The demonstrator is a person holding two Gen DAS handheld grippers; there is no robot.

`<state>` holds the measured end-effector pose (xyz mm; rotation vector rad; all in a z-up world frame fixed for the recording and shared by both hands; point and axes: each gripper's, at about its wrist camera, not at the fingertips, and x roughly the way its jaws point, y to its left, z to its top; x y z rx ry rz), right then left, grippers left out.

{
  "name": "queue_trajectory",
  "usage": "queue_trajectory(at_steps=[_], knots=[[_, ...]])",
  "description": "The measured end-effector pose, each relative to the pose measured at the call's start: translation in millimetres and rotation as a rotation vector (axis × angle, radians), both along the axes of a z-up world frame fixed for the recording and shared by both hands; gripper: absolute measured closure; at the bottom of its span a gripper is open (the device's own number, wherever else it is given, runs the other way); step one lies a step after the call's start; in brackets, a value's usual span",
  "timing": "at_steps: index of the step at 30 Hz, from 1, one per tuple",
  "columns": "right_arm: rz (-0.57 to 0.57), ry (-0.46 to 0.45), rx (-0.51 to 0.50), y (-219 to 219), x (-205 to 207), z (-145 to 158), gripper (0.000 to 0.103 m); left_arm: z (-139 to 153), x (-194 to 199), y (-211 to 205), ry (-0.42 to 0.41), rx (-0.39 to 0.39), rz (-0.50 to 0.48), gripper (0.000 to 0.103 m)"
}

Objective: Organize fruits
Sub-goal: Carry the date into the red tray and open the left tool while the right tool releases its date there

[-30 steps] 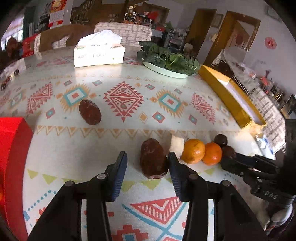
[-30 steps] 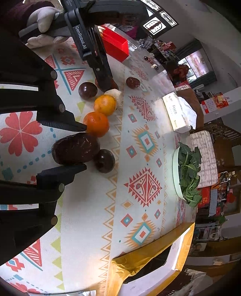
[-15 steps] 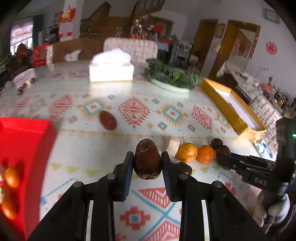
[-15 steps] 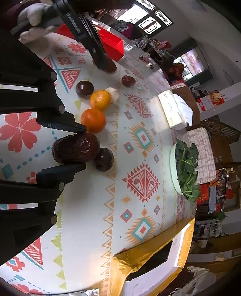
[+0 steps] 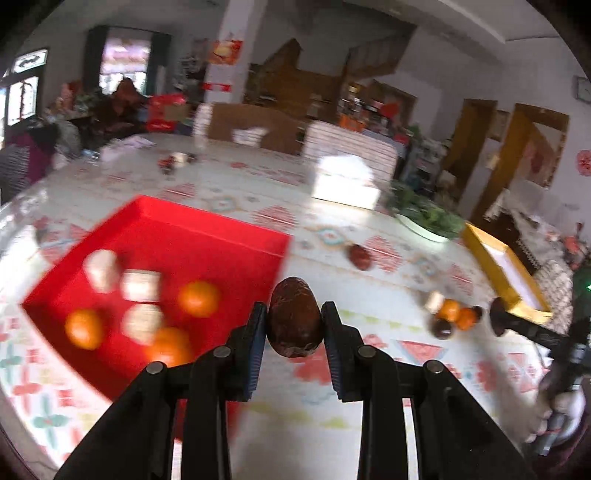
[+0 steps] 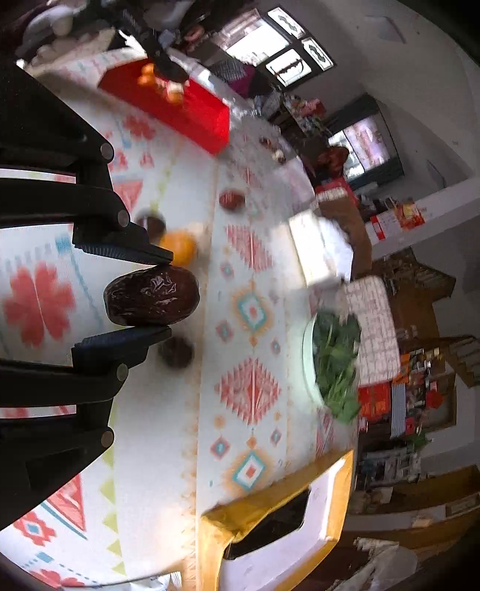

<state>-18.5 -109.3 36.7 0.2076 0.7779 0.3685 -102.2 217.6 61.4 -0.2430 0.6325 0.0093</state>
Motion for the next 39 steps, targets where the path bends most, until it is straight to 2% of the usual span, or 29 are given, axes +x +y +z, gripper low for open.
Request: queue_trajectory(at_steps=[7,11,18,22,28,33,39], knots=[[0.205,-0.041,0.023,91,-22,47,0.066,-2,-17,45,-0.023,-0.058,0.075,0.074],[0.313,-0.021,0.035,149,-19,54,0.066,-4,-21,63,-0.027,-0.074,0.098,0.074],[0.409,0.039,0.031,236,5,44,0.066,-12,-25,110,-0.026,-0.12,0.171,0.074],[0.429,0.073,-0.012,275,24,28,0.066,-24,-23,128,0.003,-0.145,0.183,0.074],[0.43,0.135,-0.054,314,54,4,0.066,-37,-12,133,0.046,-0.144,0.17,0.074],[0.424,0.172,-0.06,339,74,-11,0.066,-38,-8,130,0.044,-0.119,0.17,0.073],[0.438,0.19,-0.066,356,82,-22,0.066,-37,-8,129,0.029,-0.127,0.156,0.056]])
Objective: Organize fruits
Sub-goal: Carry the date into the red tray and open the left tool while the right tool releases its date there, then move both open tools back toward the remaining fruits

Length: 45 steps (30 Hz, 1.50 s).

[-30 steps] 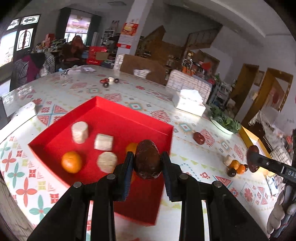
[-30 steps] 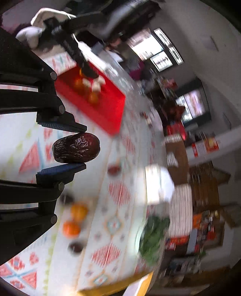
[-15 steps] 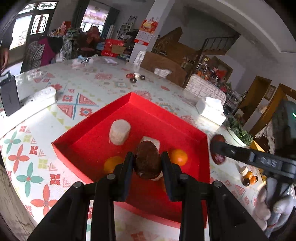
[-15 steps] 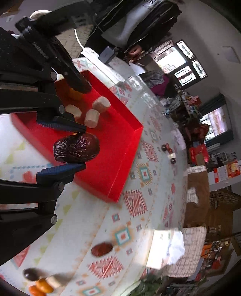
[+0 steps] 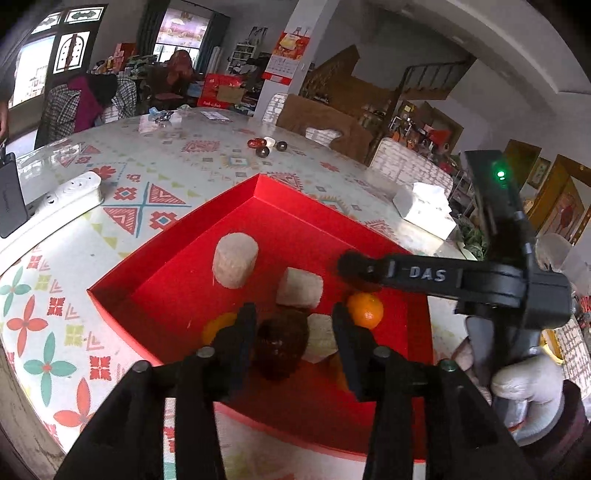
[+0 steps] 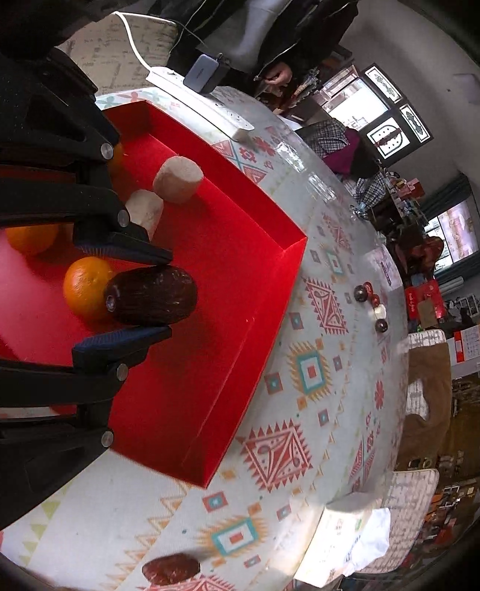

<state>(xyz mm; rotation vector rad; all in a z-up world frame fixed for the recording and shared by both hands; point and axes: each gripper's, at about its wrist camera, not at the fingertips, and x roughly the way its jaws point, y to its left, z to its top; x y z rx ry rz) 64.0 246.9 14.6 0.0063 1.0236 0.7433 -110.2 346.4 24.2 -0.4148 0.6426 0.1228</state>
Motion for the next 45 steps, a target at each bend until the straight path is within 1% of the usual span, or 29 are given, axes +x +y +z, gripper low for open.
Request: queue_trajectory(at_steps=[2,4,7,12,16,18,20,23,25,26,28,30,31,35,38,41,45], knots=[[0.001,0.001,0.013,-1,-1,0,0.066,2,-2,1,-0.011,0.0,0.004,0.045],[-0.001,0.004,0.031,-3,-1,2,0.066,4,-3,1,-0.021,0.005,0.011,0.042],[-0.002,-0.016,0.038,-4,-5,8,0.066,8,-6,1,-0.027,0.008,0.019,0.034],[-0.018,-0.031,0.075,-17,-11,20,0.062,18,-13,-3,-0.034,0.022,0.028,0.031],[-0.033,-0.054,0.09,-34,-22,29,0.059,28,-20,-10,-0.043,0.044,0.037,0.024],[-0.037,-0.06,0.103,-44,-28,33,0.053,36,-24,-19,-0.054,0.073,0.038,0.019],[-0.042,-0.071,0.115,-54,-35,38,0.045,43,-28,-27,-0.066,0.108,0.055,0.01],[-0.056,-0.109,0.13,-76,-49,46,0.039,57,-38,-43,-0.108,0.177,0.08,0.007],[-0.069,-0.142,0.127,-92,-60,52,0.038,63,-42,-51,-0.124,0.201,0.084,0.006],[-0.074,-0.156,0.124,-100,-65,54,0.038,66,-44,-57,-0.129,0.225,0.091,0.005],[-0.092,-0.186,0.122,-119,-74,58,0.038,70,-46,-68,-0.134,0.265,0.096,0.005],[-0.116,-0.208,0.125,-141,-81,63,0.037,73,-44,-81,-0.121,0.296,0.076,0.005],[-0.134,-0.218,0.129,-155,-84,65,0.036,74,-43,-86,-0.114,0.293,0.052,0.005],[-0.228,-0.252,0.127,-219,-93,71,0.033,75,-43,-106,-0.101,0.216,-0.075,0.005],[-0.311,-0.263,0.11,-266,-95,70,0.031,76,-44,-126,-0.109,0.197,-0.124,0.005],[-0.401,-0.241,0.108,-316,-92,63,0.03,72,-39,-146,-0.097,0.2,-0.167,0.005],[-0.491,-0.202,0.112,-363,-87,51,0.03,64,-29,-169,-0.07,0.177,-0.232,0.005]])
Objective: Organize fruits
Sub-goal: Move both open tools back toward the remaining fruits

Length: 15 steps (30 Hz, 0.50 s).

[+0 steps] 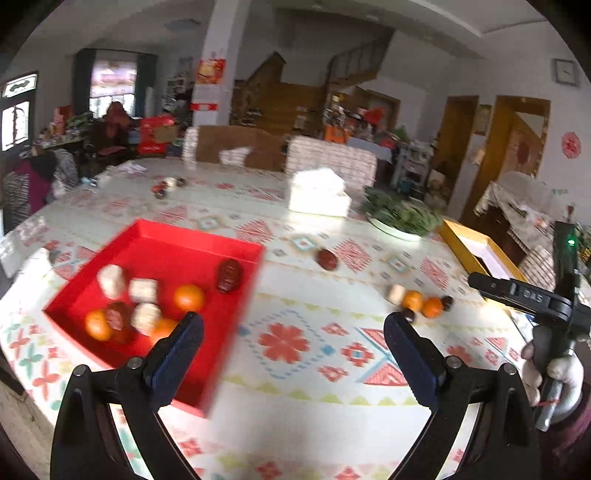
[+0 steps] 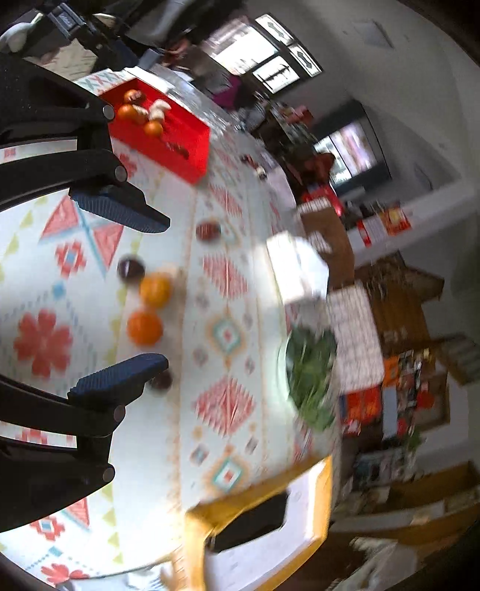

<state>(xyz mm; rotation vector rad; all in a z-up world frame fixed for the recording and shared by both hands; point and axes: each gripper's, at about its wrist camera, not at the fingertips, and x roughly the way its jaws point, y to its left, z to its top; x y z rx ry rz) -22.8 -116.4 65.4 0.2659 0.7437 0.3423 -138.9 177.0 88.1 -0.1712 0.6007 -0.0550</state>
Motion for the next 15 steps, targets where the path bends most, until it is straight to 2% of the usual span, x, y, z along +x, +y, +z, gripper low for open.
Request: queue_trajectory(at_steps=[4,8,9,11,15], knots=[[-0.039,0.043,0.018,-21,10,-14,0.03,-4,2,-18,0.02,0.013,-0.037,0.005],[-0.032,0.069,-0.001,-20,19,-29,0.031,-8,5,-30,0.04,0.028,-0.063,0.005],[-0.008,0.065,-0.017,-15,22,-31,0.034,-10,7,-33,0.044,0.032,-0.068,0.005],[0.063,0.068,-0.037,-5,26,-35,0.053,-13,10,-34,0.055,0.03,-0.077,0.005],[0.101,0.079,-0.094,13,38,-47,0.055,-20,19,-35,0.092,-0.033,-0.102,0.005]])
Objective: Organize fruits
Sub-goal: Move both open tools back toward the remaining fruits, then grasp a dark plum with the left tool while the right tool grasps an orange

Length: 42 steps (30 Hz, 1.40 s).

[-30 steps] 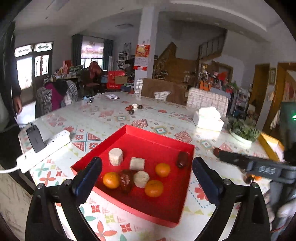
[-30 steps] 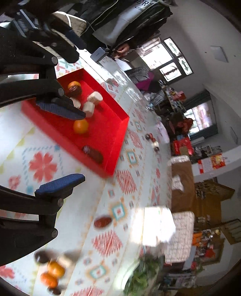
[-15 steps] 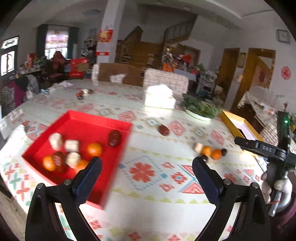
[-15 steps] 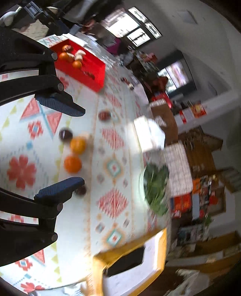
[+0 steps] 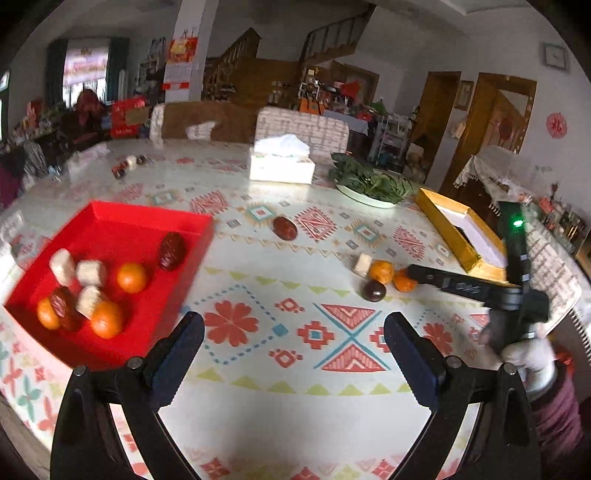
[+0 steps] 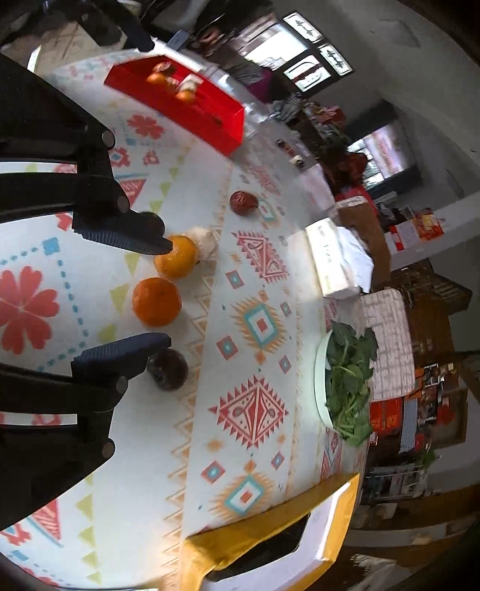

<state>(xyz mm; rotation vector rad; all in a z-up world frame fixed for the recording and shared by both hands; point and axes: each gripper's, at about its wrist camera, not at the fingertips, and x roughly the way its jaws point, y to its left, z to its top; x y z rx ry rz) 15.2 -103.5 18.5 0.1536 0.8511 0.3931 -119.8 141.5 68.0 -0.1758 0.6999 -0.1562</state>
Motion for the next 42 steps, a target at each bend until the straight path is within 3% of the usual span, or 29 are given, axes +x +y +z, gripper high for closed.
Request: queue_trajectory(at_steps=[6,10,13,30,39,40,42], knots=[[0.006,0.011,-0.067,14,7,-16,0.057,-11,12,-8,0.032,-0.01,-0.01,0.005],[0.001,0.016,-0.059,13,9,-17,0.057,-18,21,-20,0.056,0.001,-0.032,0.005],[0.0,0.024,-0.057,13,9,-18,0.067,-17,26,-32,0.055,0.032,-0.054,0.005],[-0.045,0.039,-0.015,3,9,-19,0.067,-35,60,-82,0.073,0.135,-0.137,0.005],[-0.078,0.032,0.022,-6,6,-17,0.067,-42,91,-98,0.093,0.107,-0.173,0.006],[-0.078,0.033,0.022,-6,6,-17,0.067,-42,94,-100,0.095,0.103,-0.177,0.009],[-0.079,0.032,0.022,-7,6,-17,0.067,-44,98,-105,0.102,0.119,-0.189,0.025]])
